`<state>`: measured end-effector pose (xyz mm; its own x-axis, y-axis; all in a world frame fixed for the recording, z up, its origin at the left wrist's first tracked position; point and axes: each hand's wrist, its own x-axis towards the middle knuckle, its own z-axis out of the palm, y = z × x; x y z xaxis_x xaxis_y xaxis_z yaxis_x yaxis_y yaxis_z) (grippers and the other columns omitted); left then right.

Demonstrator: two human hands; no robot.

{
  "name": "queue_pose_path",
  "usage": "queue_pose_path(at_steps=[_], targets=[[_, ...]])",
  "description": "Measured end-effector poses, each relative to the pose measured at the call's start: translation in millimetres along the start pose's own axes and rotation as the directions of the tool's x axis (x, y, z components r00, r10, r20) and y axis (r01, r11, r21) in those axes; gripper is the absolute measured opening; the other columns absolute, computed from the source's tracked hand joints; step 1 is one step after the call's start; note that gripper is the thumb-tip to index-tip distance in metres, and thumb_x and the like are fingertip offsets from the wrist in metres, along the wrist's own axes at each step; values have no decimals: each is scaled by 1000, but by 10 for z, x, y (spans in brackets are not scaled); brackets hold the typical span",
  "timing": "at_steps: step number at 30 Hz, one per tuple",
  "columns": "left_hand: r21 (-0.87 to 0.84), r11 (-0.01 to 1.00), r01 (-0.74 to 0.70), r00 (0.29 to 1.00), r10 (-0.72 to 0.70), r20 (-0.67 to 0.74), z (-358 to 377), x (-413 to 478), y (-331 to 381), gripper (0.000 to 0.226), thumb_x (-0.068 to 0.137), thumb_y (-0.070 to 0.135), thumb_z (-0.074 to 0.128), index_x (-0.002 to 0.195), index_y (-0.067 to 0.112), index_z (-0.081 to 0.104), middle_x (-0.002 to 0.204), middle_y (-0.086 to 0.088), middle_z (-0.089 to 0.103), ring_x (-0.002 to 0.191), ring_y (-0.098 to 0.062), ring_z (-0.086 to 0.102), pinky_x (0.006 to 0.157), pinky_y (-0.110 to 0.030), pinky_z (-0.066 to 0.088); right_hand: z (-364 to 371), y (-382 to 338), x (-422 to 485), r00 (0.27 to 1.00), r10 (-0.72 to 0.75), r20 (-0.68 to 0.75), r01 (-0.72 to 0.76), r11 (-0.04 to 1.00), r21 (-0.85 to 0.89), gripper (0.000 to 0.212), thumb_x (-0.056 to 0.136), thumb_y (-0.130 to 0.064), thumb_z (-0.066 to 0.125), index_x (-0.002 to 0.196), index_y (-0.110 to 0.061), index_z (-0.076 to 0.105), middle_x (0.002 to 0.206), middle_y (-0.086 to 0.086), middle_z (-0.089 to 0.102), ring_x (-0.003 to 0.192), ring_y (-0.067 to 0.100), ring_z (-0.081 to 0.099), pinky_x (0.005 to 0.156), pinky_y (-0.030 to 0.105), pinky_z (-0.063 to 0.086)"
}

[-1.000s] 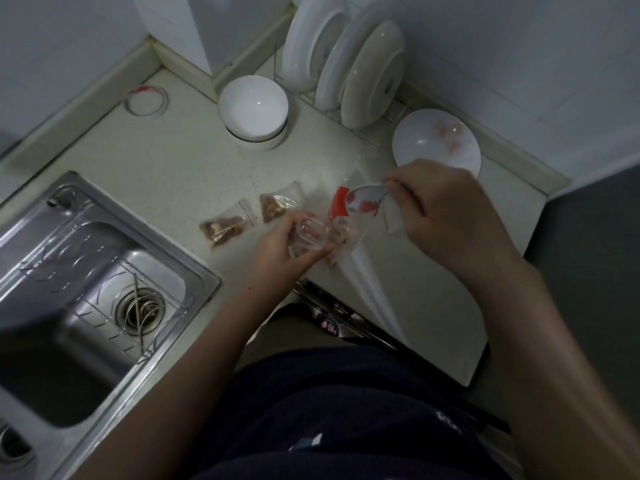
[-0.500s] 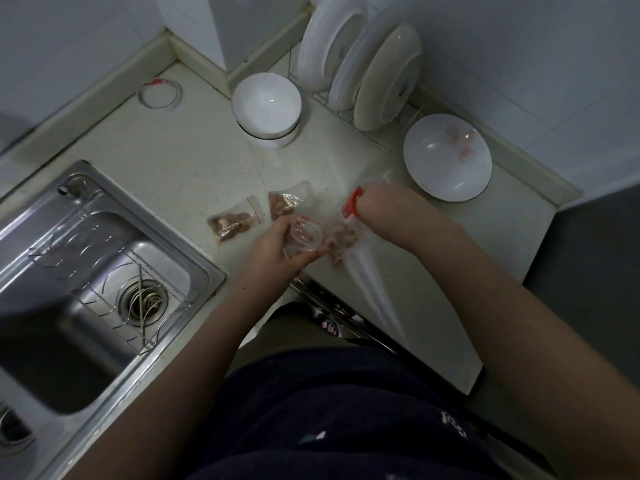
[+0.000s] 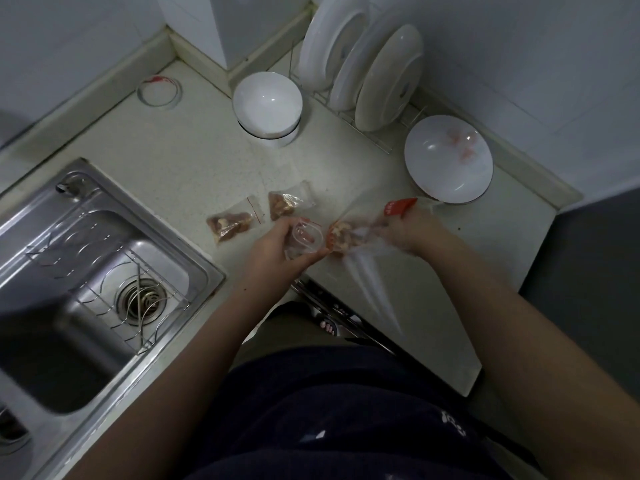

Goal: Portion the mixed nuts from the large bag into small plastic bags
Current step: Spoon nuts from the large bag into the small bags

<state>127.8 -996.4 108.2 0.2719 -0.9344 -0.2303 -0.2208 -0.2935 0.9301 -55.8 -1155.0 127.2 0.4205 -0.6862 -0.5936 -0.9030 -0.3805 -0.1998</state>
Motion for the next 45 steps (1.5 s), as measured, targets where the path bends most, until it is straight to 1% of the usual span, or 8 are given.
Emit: queue_pose_path(at_steps=[3,7,12,20,25,28,33,45], targets=[[1,1000,9,1000,-9,6,10,8,-32,36,78,30,79,106,36,56,92,24,68,88,13,62,71,1,42,-5,68,3,996,53,69,-71,956,285,31,88,-45,61,79,-17,69,64,2,65,58,16,58,54,22,43],[24,1000,10,999,-11,47,21,26,-47,38,80,30,77,112,24,58,95,17,68,87,13,62,71,2,41,-32,156,-120,987,97,129,-153,821,551,36,88,-24,66,56,-10,57,31,-6,44,31,6,37,33,15,28],[27,1000,16,991,-20,131,136,35,-27,37,83,24,75,115,18,58,94,16,64,83,17,59,70,-1,44,-84,274,-360,966,143,216,-254,677,691,22,84,-16,66,65,-5,62,54,10,49,40,15,38,45,22,27],[106,994,16,935,-53,350,363,93,-5,55,78,35,78,129,21,60,112,6,70,99,-7,65,92,-34,54,-133,216,-567,964,181,195,-264,566,781,36,89,-11,55,54,-11,52,35,-4,44,25,5,33,36,9,26],[85,996,-8,944,-20,330,439,127,-17,48,78,37,79,121,43,59,100,24,69,92,7,64,83,-23,53,-266,224,-711,982,180,54,-167,699,696,27,86,-2,55,60,-10,56,48,-4,52,39,8,44,38,12,33],[68,998,-13,942,-11,334,493,154,21,51,78,39,78,125,41,58,103,23,69,87,-4,69,74,-24,59,-348,237,-805,983,167,80,-178,735,654,14,93,-8,54,85,-5,65,71,3,60,55,11,51,46,16,42],[132,991,-34,936,-15,353,584,226,29,55,80,41,76,130,30,57,101,17,69,83,-12,70,72,-15,55,-388,287,-892,987,158,-40,-85,706,703,23,92,-3,53,83,17,59,69,19,55,55,16,52,58,26,49],[138,990,-26,937,-24,350,546,174,55,56,80,41,75,131,26,57,109,16,68,99,-1,64,95,-37,52,-333,465,-978,929,330,-166,-59,576,815,24,91,-11,55,84,7,70,59,8,62,53,15,46,53,25,33]])
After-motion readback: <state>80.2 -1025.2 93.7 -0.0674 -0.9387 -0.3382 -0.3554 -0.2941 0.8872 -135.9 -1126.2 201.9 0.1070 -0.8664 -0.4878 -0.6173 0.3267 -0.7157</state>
